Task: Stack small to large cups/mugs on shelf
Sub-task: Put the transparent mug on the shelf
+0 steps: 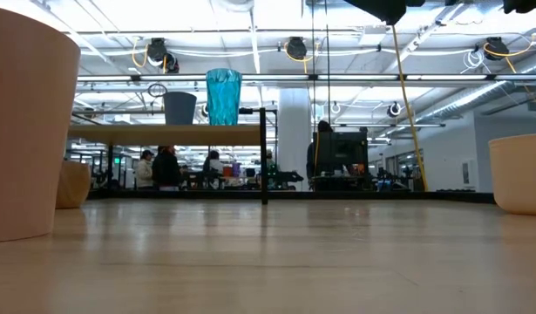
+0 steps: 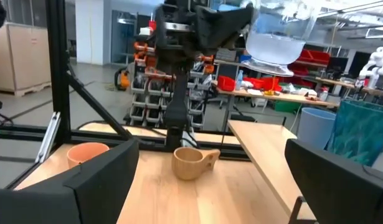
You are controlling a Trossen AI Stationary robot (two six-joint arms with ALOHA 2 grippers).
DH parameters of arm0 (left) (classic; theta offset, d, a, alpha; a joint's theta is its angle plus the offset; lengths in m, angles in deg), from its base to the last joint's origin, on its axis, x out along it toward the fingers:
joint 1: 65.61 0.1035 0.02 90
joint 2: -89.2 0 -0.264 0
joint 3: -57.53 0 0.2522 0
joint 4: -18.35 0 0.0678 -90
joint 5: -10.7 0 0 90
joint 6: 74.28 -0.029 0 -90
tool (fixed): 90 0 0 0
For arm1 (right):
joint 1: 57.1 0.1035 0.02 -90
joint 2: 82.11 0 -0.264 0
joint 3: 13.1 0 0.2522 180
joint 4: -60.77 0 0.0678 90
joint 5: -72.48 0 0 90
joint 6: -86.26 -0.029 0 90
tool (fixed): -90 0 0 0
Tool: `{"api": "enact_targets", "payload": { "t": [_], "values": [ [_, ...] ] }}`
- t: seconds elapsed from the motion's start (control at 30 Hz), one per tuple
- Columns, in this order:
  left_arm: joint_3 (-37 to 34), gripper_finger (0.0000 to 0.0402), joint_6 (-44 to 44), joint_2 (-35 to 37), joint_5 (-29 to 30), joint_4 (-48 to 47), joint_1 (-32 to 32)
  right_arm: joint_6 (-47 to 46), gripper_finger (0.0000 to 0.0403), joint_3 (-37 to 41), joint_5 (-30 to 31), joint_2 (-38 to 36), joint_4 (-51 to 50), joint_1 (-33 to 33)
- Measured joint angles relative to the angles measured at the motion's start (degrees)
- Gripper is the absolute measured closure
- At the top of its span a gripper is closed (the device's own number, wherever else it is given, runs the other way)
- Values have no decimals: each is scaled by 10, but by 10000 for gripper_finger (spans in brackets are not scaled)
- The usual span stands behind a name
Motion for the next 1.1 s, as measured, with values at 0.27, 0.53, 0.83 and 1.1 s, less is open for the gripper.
{"api": "enact_targets", "payload": {
  "t": [0.27,0.53,0.83,1.1],
  "values": [
    [-130,387,-45,118,100,73,0,5,9,0,0,-14,-49,0],
    [-196,387,-144,184,145,169,0,5,9,0,1,-15,-68,0],
    [-199,387,-215,188,276,166,43,21,9,0,1,-15,-68,-1],
    [-199,387,-207,184,306,162,138,35,9,0,1,-15,-68,-1]
  ]
}}
